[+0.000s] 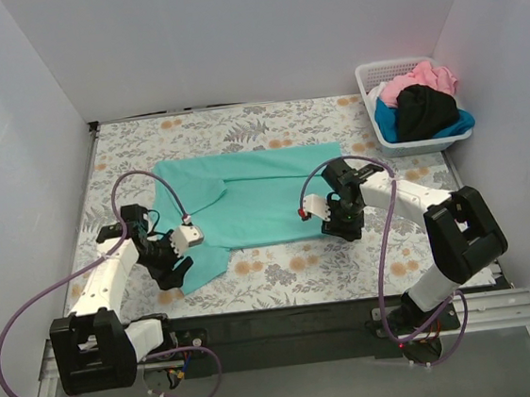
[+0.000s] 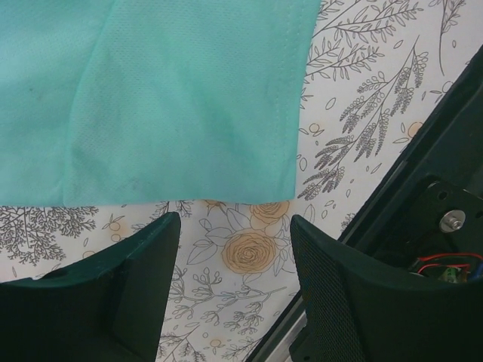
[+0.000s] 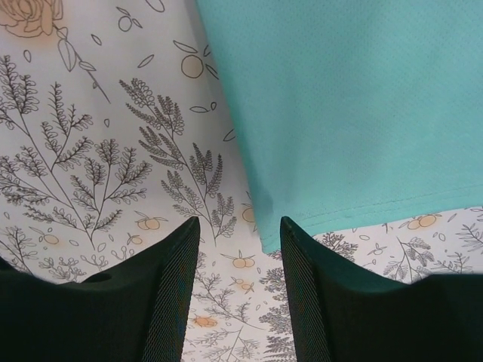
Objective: Fold and stack the t-shirts
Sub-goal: Fold the tshirt
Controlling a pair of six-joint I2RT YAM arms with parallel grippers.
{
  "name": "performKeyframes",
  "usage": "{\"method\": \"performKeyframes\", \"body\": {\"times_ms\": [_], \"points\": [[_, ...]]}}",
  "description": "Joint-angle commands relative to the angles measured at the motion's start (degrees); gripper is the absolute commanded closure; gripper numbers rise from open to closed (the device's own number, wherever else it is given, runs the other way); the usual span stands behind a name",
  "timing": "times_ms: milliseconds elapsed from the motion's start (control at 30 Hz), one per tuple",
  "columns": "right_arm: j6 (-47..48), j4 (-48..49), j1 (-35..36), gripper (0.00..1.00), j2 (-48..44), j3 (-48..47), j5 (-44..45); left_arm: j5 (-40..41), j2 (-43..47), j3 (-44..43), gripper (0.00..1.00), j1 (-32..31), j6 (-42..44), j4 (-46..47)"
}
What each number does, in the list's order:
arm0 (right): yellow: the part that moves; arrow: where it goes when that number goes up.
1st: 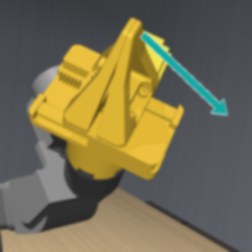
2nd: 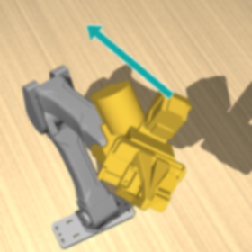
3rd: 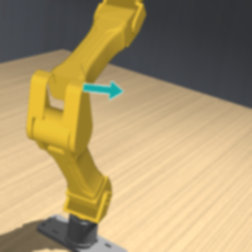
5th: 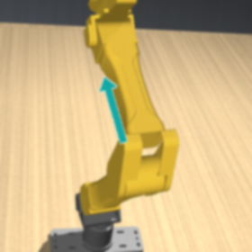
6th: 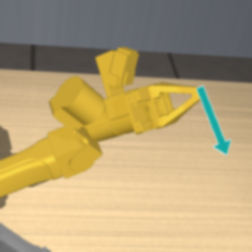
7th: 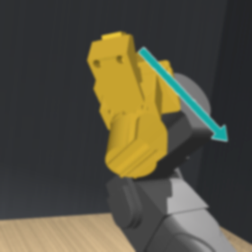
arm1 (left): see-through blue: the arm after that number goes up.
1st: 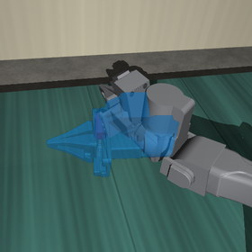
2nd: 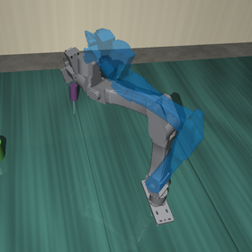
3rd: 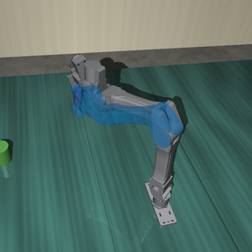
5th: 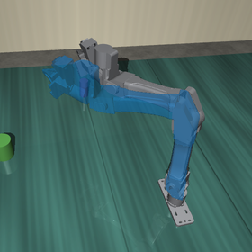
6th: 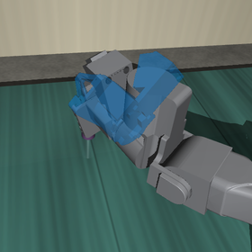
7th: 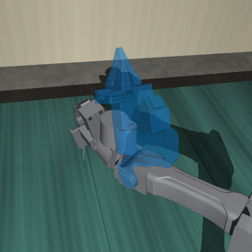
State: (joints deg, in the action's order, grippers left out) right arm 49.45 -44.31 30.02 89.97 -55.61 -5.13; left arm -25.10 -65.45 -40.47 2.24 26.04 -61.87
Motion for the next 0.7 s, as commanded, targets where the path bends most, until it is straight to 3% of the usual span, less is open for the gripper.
{"method": "performKeyframes", "body": {"times_ms": [0,333,533,633,667], "points": [[0.6,1.8,0.3,0.47,-1.8,-1.5,2.0,0.8,0.5,-0.3,0.41,-0.8,1.2,1.9],[2.1,6.4,0.2,0.55,2.1,2.9,3.7,7.7,1.9,7.4,0.4,-9.5,-2.3,8.9],[1.9,8.9,0.3,0.62,4.1,4.4,4.9,16.2,1.4,13.0,0.41,-14.4,-3.5,16.9],[1.8,9.4,0.2,0.68,4.3,4.7,4.9,17.4,1.4,14.5,0.54,-15.4,-3.5,19.4],[1.6,9.3,0.3,0.75,4.2,4.6,4.9,17.3,1.5,14.5,0.62,-15.4,-3.5,19.5]]}}
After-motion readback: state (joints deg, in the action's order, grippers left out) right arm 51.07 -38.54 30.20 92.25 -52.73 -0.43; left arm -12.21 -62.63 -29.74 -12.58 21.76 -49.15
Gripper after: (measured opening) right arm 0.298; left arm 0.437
